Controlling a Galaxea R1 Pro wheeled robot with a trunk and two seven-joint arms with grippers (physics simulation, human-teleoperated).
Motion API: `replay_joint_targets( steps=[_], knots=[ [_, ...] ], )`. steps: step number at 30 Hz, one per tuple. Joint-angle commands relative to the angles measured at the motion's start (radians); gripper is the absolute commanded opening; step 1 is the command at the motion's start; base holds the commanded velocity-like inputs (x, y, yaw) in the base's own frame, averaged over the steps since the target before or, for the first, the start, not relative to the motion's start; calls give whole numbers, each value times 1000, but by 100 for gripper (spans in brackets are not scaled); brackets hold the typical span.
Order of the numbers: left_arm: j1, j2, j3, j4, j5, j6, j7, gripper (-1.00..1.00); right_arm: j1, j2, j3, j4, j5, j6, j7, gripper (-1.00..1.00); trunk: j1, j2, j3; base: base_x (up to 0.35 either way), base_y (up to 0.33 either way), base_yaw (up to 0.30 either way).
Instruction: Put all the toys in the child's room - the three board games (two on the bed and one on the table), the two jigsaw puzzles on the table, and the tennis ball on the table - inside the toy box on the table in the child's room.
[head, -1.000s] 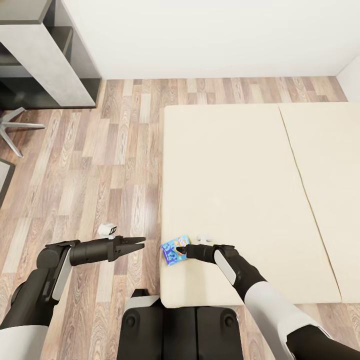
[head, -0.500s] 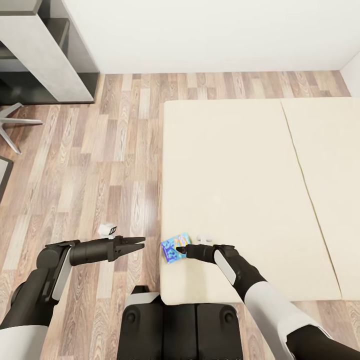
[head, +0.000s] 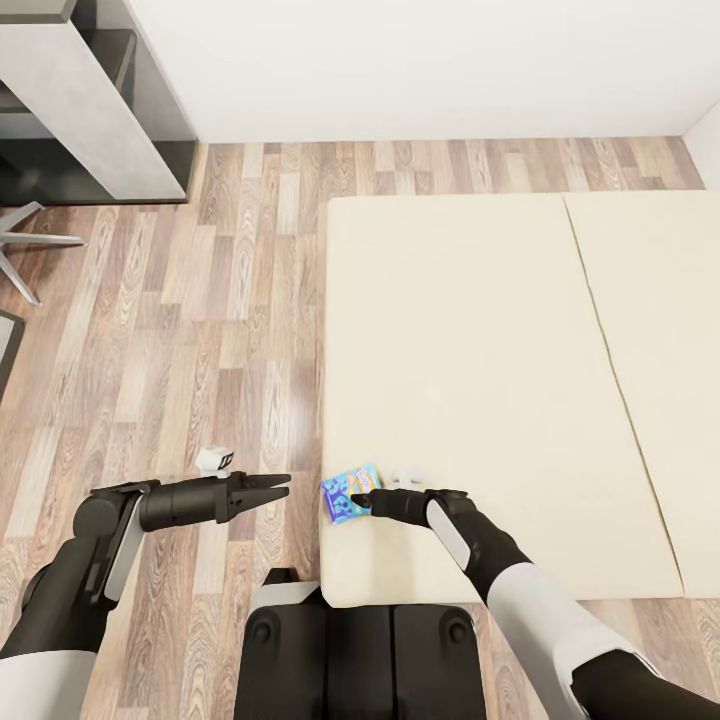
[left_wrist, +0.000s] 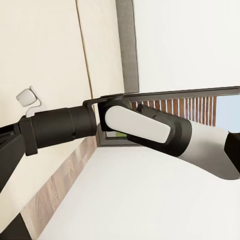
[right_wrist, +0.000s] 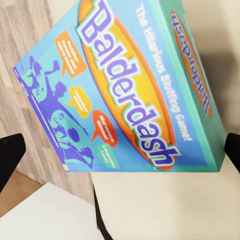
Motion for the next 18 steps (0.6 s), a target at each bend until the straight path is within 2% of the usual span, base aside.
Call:
replay_joint_targets(
  steps=[1, 18],
  knots=[
    [0, 0, 0, 0, 1, 11, -3, 100, 0, 0, 1, -1, -2, 4, 0, 100, 1, -1, -1, 0, 0, 0],
    [0, 0, 0, 0, 1, 11, -3, 100, 0, 11, 6, -1, -11, 7, 0, 100, 1, -1, -1, 0, 0, 0]
  ],
)
